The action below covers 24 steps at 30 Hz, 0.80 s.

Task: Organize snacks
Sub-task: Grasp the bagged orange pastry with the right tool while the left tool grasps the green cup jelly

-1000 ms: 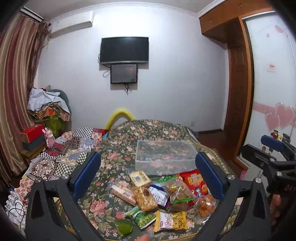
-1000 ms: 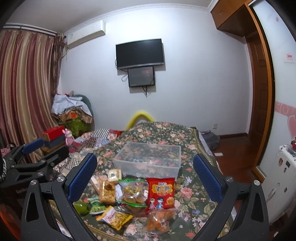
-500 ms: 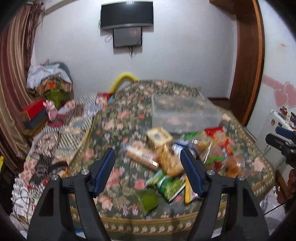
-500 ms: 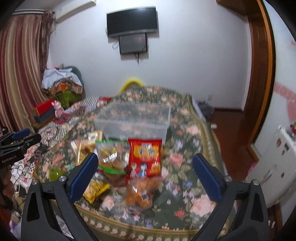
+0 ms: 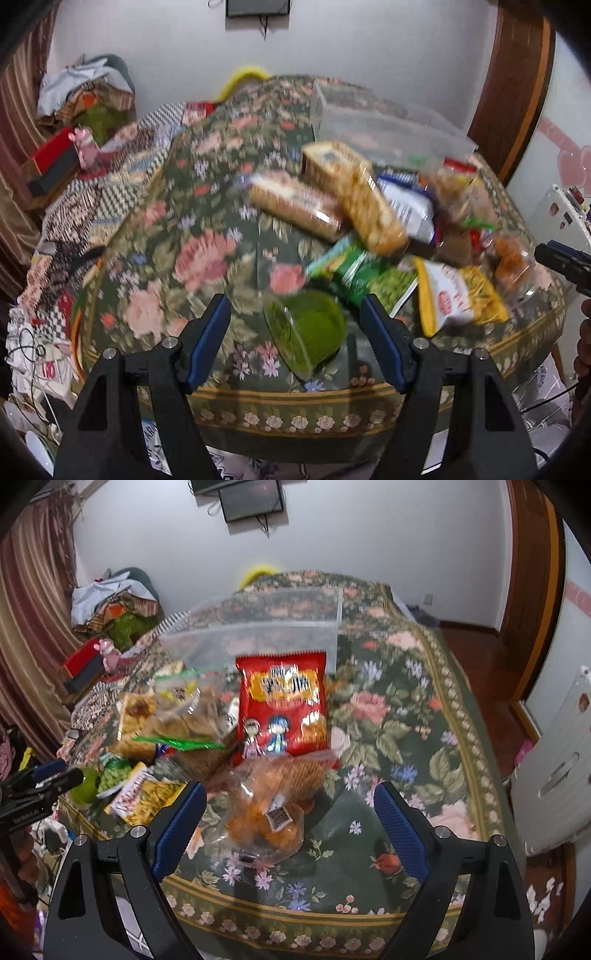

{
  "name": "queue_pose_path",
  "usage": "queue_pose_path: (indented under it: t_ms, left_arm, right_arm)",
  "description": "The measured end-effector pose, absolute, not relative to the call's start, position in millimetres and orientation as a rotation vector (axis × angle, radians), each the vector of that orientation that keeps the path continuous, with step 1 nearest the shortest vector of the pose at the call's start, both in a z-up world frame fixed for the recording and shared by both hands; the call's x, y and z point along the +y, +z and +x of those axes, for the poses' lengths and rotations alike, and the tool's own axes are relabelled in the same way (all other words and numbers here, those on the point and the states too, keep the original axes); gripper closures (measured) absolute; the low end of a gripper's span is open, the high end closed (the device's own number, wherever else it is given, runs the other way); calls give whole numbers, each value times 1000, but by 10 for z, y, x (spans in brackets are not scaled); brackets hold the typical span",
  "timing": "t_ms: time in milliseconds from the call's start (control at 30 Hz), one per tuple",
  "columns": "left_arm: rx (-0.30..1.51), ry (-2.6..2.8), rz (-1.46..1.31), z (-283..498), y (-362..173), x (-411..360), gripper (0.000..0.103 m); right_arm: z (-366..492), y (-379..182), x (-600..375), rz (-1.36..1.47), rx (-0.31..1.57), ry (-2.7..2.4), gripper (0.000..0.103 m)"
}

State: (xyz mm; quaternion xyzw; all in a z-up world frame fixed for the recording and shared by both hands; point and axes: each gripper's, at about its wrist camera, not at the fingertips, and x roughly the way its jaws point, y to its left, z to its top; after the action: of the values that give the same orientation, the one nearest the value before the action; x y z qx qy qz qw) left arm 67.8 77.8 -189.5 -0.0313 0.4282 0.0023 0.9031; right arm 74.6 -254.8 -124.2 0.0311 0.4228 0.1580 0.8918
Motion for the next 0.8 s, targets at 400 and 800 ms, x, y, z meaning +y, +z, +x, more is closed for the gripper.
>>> queue_pose_path:
  t_ms: [400,800]
  left_arm:
    - [962,-32,-117,823,-2211,817,54]
    - [925,3,-117,845,-2069,859,61]
  right_arm:
    - [904,-1524,-2423,92,981,377,13]
    - [940,-1573,-2469,117,999,379,53]
